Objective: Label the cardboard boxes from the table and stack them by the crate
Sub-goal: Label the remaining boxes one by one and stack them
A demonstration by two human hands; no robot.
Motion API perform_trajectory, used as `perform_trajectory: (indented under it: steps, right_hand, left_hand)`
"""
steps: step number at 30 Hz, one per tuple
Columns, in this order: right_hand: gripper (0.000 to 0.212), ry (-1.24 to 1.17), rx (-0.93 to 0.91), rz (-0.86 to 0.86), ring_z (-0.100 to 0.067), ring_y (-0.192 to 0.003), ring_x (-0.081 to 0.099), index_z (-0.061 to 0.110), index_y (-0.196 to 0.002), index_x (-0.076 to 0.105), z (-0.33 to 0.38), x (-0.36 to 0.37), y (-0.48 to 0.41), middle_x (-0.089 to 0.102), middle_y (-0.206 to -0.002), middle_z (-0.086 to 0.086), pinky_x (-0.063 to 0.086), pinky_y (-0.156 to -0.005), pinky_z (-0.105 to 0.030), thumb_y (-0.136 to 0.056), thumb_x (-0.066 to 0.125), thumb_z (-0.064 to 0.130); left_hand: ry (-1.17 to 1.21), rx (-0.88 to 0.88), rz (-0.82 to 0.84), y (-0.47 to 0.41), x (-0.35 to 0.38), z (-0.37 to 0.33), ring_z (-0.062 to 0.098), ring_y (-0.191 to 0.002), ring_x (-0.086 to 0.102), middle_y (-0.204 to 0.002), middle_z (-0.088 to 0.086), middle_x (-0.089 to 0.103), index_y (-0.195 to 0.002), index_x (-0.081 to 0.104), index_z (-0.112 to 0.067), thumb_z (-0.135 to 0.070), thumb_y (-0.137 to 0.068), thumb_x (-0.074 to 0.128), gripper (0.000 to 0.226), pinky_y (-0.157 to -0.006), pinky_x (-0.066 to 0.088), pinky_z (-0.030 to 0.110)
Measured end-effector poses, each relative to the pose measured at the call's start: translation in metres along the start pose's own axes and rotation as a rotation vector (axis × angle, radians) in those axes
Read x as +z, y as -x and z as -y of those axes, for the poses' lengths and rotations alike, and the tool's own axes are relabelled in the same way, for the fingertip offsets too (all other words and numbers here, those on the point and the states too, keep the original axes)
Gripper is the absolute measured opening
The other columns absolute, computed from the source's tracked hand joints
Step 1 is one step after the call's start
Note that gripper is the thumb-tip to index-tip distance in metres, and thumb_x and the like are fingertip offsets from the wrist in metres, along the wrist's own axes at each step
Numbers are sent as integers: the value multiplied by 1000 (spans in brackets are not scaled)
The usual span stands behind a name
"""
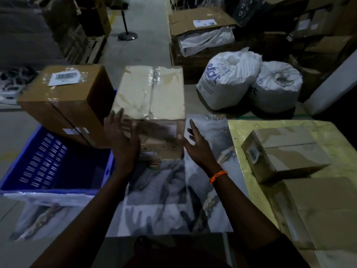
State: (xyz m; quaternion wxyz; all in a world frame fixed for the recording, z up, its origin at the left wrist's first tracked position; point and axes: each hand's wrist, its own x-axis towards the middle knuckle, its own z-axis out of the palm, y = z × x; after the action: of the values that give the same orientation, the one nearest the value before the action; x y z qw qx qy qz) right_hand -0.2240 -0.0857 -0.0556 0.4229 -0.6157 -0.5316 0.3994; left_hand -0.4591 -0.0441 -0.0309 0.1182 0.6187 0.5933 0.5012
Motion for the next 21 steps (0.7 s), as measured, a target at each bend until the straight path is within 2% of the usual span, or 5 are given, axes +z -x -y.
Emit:
perform_trajectory:
  steps: [4, 9, 13, 17, 21]
  right_hand:
    - [76, 64, 89, -146, -10, -125, 56, 27, -161, 32, -47, -36, 57, 59, -144, -6, 50, -107, -37, -97, 70, 39]
    - [60, 204, 128, -327, -20, -127, 60, 15, -152, 49, -100, -97, 150, 63, -139, -8, 50, -105, -38, -98, 71, 32]
    - [51, 358, 230, -525, -24, -129, 57, 13, -142, 58, -145, -150, 243, 62, -139, -7, 45, -109, -35, -95, 73, 21]
    - [78, 741, 471, -603, -39, -144, 40, 17, -149, 51, -208, -195, 334, 47, -153, -16, 40, -114, -56, -78, 85, 15]
    - [119, 888, 790, -510, -43, -156, 10, 30, -164, 17, -262, -230, 415, 16, -169, -20, 26, -119, -66, -70, 89, 21]
  left_hand:
    - [110, 216, 247, 76, 51, -48, 35, -136, 47, -139, 19, 57, -130, 61, -2, -19, -99, 58, 36, -117, 33, 44]
    - [207, 268, 714, 176, 114, -106, 15, -125, 56, -127, 3, 67, -128, 65, -14, -32, -100, 59, 33, -105, 44, 33]
    - [274, 359, 1020, 249, 155, -156, 2, -112, 58, -122, -6, 69, -125, 68, -19, -28, -100, 64, 27, -97, 39, 9]
    - [291, 431, 1206, 313, 192, -194, 9, -110, 63, -121, -7, 70, -124, 68, -23, -36, -100, 61, 29, -94, 44, 18]
    - [289, 533, 1300, 366, 221, -227, 15, -111, 61, -119, -2, 70, -124, 69, -20, -32, -99, 61, 28, -91, 42, 22]
